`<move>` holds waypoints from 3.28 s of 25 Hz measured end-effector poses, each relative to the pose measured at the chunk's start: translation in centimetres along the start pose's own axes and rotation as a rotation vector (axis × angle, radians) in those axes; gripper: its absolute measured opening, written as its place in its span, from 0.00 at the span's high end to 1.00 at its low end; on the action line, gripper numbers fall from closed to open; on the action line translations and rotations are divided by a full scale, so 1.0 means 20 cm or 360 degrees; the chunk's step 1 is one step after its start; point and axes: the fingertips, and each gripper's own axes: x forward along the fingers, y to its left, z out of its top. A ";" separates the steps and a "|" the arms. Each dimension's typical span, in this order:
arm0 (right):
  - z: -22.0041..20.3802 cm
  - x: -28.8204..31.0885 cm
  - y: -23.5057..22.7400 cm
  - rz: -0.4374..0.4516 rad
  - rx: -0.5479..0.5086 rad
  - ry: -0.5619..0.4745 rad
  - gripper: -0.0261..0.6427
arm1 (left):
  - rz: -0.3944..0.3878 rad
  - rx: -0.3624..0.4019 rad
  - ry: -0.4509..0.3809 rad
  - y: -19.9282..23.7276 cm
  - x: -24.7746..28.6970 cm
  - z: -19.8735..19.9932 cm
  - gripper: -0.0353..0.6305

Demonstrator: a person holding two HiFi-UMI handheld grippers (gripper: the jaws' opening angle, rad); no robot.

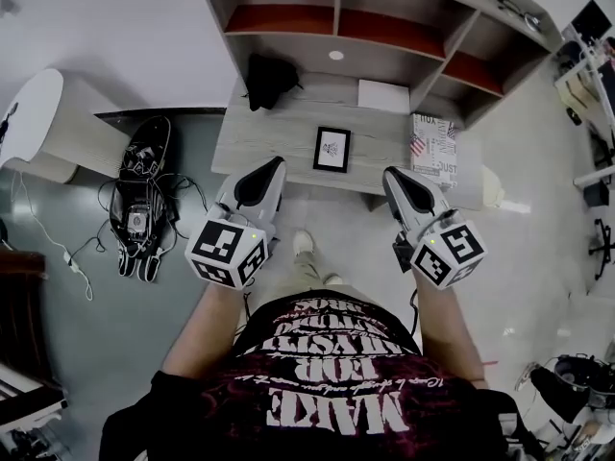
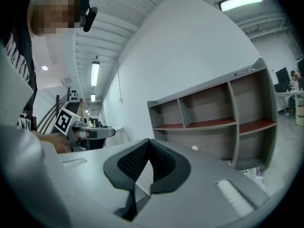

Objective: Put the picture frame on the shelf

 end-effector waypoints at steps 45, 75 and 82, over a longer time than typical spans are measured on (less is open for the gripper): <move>-0.02 0.84 -0.33 -0.0188 0.0070 0.0159 0.92 | -0.0329 -0.0104 0.0167 0.59 0.78 -0.13 0.95; -1.33 0.79 -0.84 -0.0356 0.0638 0.0856 0.92 | -0.0278 -0.0706 0.1102 0.55 0.96 -1.63 0.95; -1.61 0.84 -0.86 -0.0251 0.0708 0.1031 0.78 | -0.0296 -0.0805 0.1173 0.47 1.05 -1.79 0.92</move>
